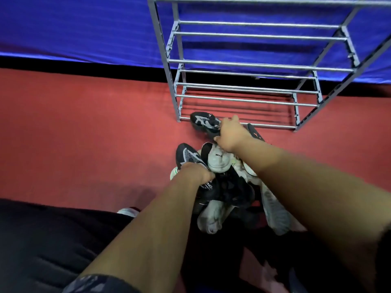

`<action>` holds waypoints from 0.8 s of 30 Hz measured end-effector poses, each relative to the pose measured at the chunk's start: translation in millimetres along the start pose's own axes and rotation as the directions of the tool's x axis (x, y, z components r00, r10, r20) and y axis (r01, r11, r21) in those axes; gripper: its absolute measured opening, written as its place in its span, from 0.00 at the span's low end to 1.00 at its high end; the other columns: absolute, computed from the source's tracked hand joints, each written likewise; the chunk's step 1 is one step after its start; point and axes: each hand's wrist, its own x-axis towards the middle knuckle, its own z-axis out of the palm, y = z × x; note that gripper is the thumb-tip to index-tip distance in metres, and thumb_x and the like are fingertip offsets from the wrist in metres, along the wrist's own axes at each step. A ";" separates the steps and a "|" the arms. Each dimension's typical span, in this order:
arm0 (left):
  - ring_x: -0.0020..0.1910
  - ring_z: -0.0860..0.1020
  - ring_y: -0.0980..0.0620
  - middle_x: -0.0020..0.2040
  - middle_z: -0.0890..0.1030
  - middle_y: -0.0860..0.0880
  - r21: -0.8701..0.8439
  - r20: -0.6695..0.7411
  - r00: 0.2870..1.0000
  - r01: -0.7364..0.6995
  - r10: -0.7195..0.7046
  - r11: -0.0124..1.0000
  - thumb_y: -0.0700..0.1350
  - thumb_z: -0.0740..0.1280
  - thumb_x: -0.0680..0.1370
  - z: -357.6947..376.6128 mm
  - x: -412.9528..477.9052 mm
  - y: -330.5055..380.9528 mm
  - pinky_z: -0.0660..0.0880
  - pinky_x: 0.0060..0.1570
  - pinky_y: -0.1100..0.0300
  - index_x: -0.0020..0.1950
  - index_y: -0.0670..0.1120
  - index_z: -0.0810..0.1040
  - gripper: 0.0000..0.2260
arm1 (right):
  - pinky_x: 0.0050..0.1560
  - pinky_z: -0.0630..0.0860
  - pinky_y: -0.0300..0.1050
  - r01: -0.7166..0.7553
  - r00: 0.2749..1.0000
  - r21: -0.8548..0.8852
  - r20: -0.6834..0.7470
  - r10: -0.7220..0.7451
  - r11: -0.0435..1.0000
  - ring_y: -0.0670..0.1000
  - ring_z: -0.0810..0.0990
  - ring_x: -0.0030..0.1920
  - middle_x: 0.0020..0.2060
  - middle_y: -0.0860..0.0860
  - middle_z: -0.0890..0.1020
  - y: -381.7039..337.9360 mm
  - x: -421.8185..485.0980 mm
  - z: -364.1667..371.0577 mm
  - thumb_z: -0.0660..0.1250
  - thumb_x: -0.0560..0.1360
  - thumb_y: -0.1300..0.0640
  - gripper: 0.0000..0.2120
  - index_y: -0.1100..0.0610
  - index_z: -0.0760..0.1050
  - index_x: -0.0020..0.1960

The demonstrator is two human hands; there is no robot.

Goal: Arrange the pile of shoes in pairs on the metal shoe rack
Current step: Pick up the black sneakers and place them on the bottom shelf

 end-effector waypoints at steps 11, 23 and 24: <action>0.56 0.83 0.36 0.71 0.71 0.40 -0.236 -0.084 0.984 0.135 -0.159 0.962 0.57 0.80 0.56 26.7 26.2 -3.0 0.85 0.41 0.43 0.83 0.40 0.53 0.62 | 0.58 0.77 0.53 -0.280 0.959 0.226 0.120 0.259 0.933 0.65 0.76 0.63 0.68 0.60 0.69 73.8 -32.7 25.0 0.72 0.71 0.42 0.29 0.57 0.73 0.65; 0.43 0.85 0.47 0.51 0.86 0.45 -0.392 -0.347 0.935 -0.070 -0.077 0.917 0.49 0.77 0.64 -52.1 41.7 17.1 0.81 0.46 0.59 0.52 0.46 0.86 0.18 | 0.43 0.72 0.48 -0.289 0.948 0.691 0.108 0.301 0.663 0.54 0.79 0.49 0.53 0.52 0.79 76.5 -6.3 3.3 0.70 0.75 0.42 0.33 0.58 0.64 0.71; 0.43 0.84 0.47 0.50 0.85 0.45 -0.387 -0.355 0.934 -0.098 -0.050 0.917 0.48 0.77 0.66 -59.6 47.6 21.8 0.79 0.45 0.59 0.52 0.46 0.86 0.15 | 0.39 0.71 0.47 -0.274 0.949 0.712 0.092 0.301 0.646 0.52 0.79 0.47 0.52 0.51 0.80 73.7 -2.5 2.3 0.70 0.75 0.42 0.31 0.59 0.66 0.69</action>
